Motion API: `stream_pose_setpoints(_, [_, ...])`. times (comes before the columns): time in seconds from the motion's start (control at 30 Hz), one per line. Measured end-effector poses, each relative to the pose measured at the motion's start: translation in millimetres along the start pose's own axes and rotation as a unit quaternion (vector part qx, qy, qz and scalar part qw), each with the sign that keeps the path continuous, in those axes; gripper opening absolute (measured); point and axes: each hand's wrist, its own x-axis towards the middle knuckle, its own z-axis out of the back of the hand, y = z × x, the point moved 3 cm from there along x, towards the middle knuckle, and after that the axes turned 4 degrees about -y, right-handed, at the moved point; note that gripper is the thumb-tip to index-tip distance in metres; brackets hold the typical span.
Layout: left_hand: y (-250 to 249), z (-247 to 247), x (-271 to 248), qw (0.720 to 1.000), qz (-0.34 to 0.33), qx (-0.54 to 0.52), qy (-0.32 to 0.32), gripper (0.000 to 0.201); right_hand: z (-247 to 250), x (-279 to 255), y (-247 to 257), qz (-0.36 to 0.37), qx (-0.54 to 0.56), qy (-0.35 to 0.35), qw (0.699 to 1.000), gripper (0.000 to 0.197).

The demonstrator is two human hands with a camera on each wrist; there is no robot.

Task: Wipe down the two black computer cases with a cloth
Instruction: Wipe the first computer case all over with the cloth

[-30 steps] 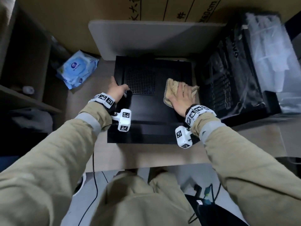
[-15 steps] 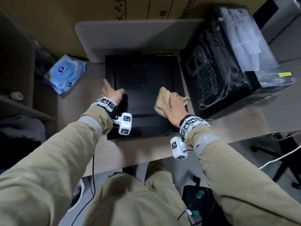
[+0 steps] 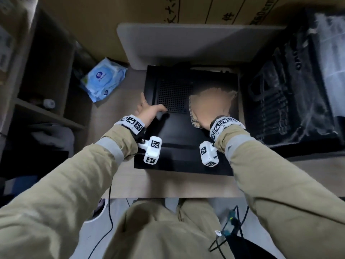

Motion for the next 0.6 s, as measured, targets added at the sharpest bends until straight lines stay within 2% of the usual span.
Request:
stream_pose_setpoints(0.17, [-0.8,-2.3,-3.8,0.999,0.019,-0.049,0.006,0.121,-1.2,33.7,46.5,0.101,-0.037,0.007,0.994,0.086])
stream_pose_setpoints(0.27, [0.4,-1.3,-2.1,0.993,0.025,-0.115,0.027,0.117,-4.3,50.0,74.8,0.152,-0.054,0.028,0.987,0.086])
stream_pose_setpoints(0.33, [2.8,1.7,-1.4,0.975,0.028,-0.213,0.051,0.115,-7.3,57.3,93.4,0.189,-0.070,0.037,0.979,0.084])
stream_pose_setpoints(0.37, [2.0,4.2,-4.0,0.959,0.035,-0.274,0.061,0.104,-8.4,59.5,101.1,0.203,-0.073,0.036,0.976,0.084])
stream_pose_setpoints(0.43, [2.8,13.0,-8.9,0.927,0.029,-0.365,0.080,0.058,-14.3,59.4,125.0,0.243,-0.080,0.038,0.966,0.084])
stream_pose_setpoints(0.47, [1.7,15.2,-11.6,0.918,0.023,-0.386,0.093,0.050,-16.6,58.3,134.2,0.257,-0.083,0.037,0.962,0.084])
stream_pose_setpoints(0.53, [9.4,19.0,-19.0,0.906,0.018,-0.406,0.117,0.051,-20.9,54.1,151.6,0.285,-0.090,0.042,0.953,0.084])
stream_pose_setpoints(0.6, [29.5,18.8,-11.7,0.908,0.037,-0.402,0.116,0.056,-24.0,51.6,160.3,0.306,-0.099,0.053,0.946,0.082])
